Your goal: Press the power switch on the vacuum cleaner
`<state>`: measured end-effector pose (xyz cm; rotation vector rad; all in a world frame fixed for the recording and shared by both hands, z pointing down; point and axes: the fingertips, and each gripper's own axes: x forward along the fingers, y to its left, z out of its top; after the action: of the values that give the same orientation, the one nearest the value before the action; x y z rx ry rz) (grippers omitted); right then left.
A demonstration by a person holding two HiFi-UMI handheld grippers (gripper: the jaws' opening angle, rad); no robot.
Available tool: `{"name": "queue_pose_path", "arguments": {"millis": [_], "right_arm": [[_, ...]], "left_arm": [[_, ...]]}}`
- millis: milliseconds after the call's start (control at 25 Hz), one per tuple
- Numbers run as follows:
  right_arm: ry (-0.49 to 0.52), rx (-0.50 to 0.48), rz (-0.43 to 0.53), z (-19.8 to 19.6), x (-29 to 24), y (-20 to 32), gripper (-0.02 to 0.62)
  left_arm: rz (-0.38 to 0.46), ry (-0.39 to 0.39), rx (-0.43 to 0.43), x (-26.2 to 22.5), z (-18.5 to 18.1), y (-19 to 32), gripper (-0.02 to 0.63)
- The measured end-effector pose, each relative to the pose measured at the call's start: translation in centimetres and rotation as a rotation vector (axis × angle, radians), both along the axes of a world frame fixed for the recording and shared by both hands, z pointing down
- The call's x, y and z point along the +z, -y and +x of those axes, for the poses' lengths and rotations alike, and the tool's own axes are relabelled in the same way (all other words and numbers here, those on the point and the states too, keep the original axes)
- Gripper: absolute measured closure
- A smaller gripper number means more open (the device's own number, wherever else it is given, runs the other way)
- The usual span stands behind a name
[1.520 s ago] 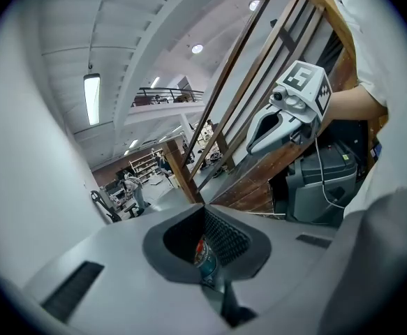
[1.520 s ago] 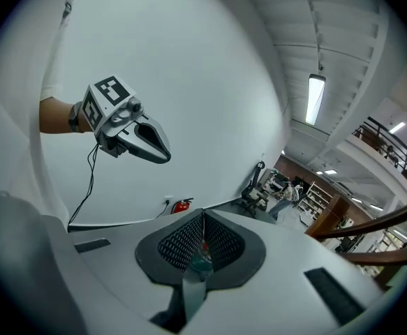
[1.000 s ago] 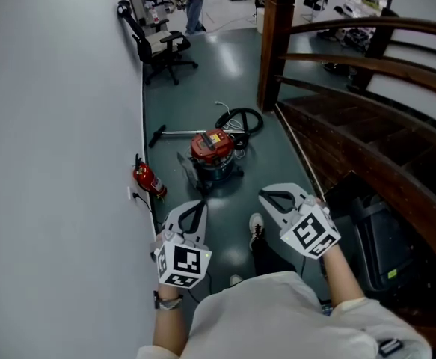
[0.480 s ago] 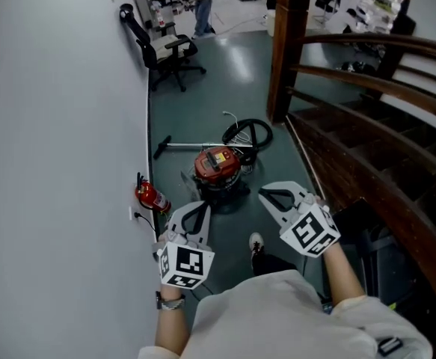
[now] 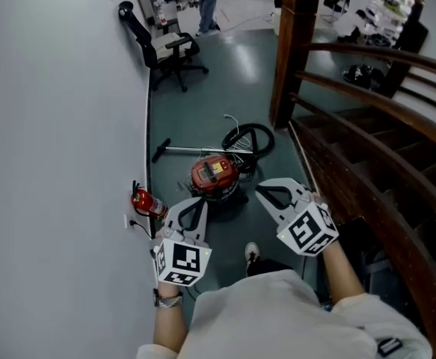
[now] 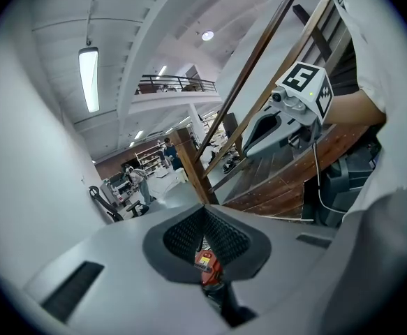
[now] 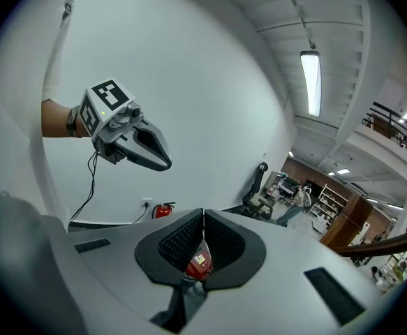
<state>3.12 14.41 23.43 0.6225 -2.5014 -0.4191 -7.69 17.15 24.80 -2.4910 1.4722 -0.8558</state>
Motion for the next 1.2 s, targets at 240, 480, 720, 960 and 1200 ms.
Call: {"name": "queue_pose_path", "arguments": {"millis": [240, 480, 720, 960, 1200], "right_arm": [[0.007, 0.004, -0.010, 1.1, 0.3, 2.8, 0.566], [-0.007, -0.004, 0.002, 2.0, 0.5, 5.2, 0.566], [-0.004, -0.004, -0.004, 2.4, 0.6, 7.2, 0.566], [-0.001, 0.014, -0.024, 3.2, 1.6, 9.0, 0.566], [-0.018, 0.020, -0.023, 3.7, 2.6, 10.8, 0.566]], "left_arm": [[-0.011, 0.009, -0.002, 0.1, 1.1, 2.5, 0.607], [-0.012, 0.025, -0.004, -0.1, 1.7, 5.0, 0.607], [-0.031, 0.033, -0.007, 0.5, 2.3, 7.3, 0.607], [-0.046, 0.040, -0.006, 1.3, 3.2, 9.4, 0.607], [-0.066, 0.057, -0.004, 2.1, 3.3, 11.1, 0.607]]}}
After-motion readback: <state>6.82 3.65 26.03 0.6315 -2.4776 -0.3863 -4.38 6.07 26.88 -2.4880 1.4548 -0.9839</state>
